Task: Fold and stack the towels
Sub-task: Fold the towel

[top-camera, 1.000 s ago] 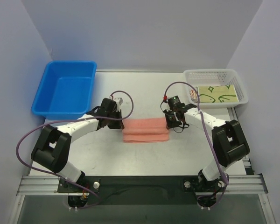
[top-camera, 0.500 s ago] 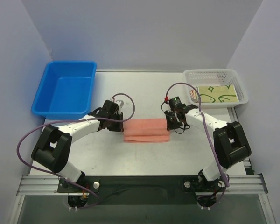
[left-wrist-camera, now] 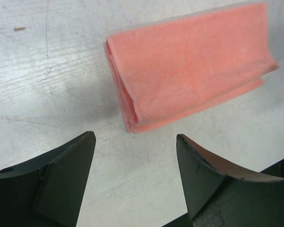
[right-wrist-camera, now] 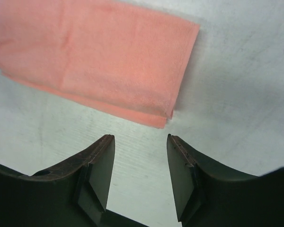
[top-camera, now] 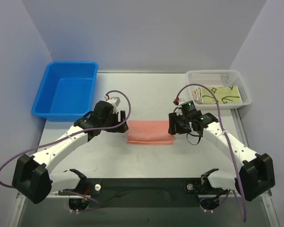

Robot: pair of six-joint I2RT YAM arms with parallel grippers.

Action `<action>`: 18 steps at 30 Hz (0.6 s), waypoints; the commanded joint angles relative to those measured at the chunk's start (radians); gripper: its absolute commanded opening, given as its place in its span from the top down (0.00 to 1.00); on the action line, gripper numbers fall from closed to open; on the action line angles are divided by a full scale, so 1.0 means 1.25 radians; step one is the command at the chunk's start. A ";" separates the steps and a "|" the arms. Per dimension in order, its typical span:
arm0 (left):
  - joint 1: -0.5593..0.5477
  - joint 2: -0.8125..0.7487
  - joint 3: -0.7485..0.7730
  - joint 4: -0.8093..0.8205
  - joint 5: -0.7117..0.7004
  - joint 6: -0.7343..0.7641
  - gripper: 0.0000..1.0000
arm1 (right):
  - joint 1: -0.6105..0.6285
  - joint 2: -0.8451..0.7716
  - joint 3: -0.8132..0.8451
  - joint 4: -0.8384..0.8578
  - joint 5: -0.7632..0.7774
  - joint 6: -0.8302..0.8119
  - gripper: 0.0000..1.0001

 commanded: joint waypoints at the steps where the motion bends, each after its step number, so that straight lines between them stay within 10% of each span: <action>1: -0.020 -0.005 0.070 -0.007 0.002 -0.051 0.20 | 0.003 -0.030 0.049 -0.020 0.033 0.060 0.53; 11: -0.094 0.254 0.185 0.083 0.032 -0.107 0.35 | 0.002 0.101 -0.045 0.200 0.073 0.313 0.68; 18: -0.105 0.307 0.017 0.127 0.022 -0.170 0.47 | 0.001 0.144 -0.154 0.233 -0.032 0.379 0.69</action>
